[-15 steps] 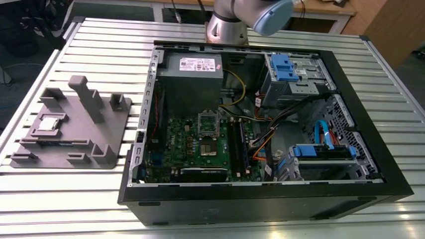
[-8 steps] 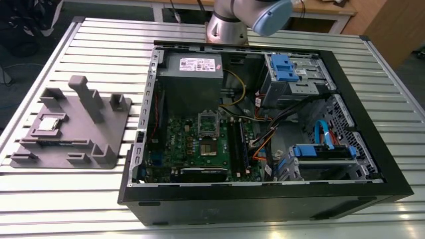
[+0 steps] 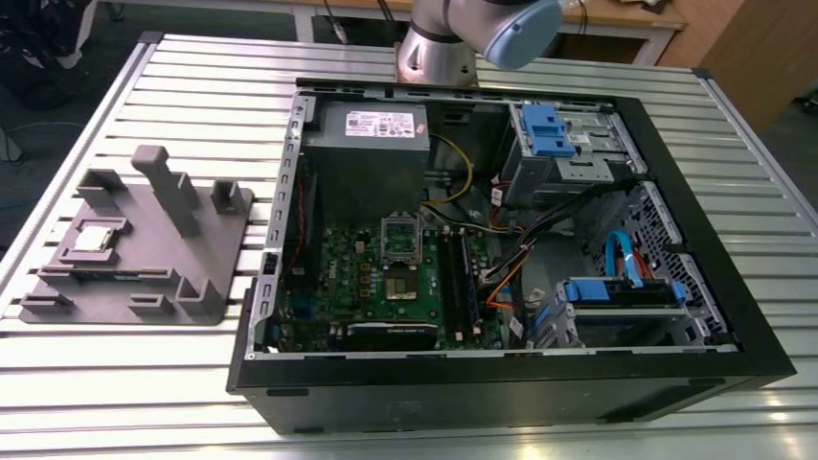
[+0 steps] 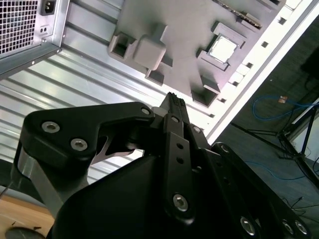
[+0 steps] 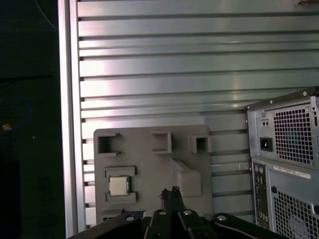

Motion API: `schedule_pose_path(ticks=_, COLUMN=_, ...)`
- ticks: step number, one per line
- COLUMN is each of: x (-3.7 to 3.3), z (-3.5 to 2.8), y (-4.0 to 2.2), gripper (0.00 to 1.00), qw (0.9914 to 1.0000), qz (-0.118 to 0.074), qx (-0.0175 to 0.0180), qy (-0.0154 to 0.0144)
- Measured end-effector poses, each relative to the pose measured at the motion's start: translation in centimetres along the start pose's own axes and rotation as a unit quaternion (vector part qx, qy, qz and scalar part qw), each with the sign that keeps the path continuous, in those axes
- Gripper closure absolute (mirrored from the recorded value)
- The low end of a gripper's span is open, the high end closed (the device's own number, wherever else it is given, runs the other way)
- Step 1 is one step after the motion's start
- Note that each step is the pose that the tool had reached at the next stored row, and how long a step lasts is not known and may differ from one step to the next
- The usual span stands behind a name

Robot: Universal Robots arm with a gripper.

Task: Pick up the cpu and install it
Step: 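Reach for the cpu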

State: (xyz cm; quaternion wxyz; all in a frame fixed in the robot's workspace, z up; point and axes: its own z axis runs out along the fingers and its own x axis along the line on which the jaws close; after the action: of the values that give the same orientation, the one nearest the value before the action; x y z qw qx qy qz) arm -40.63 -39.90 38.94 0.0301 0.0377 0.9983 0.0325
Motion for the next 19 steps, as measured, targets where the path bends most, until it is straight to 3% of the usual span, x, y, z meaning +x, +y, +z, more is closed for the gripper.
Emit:
schedule_pose_path(ticks=15, x=3.3, z=-0.19, y=-0.24, gripper=0.89, qw=0.99999, qz=0.0, qx=-0.002, qy=-0.003)
schedule_pose_path(ticks=19, x=3.7, z=-0.21, y=-0.28, gripper=0.89, qw=0.99999, qz=0.0, qx=-0.002, qy=-0.0032)
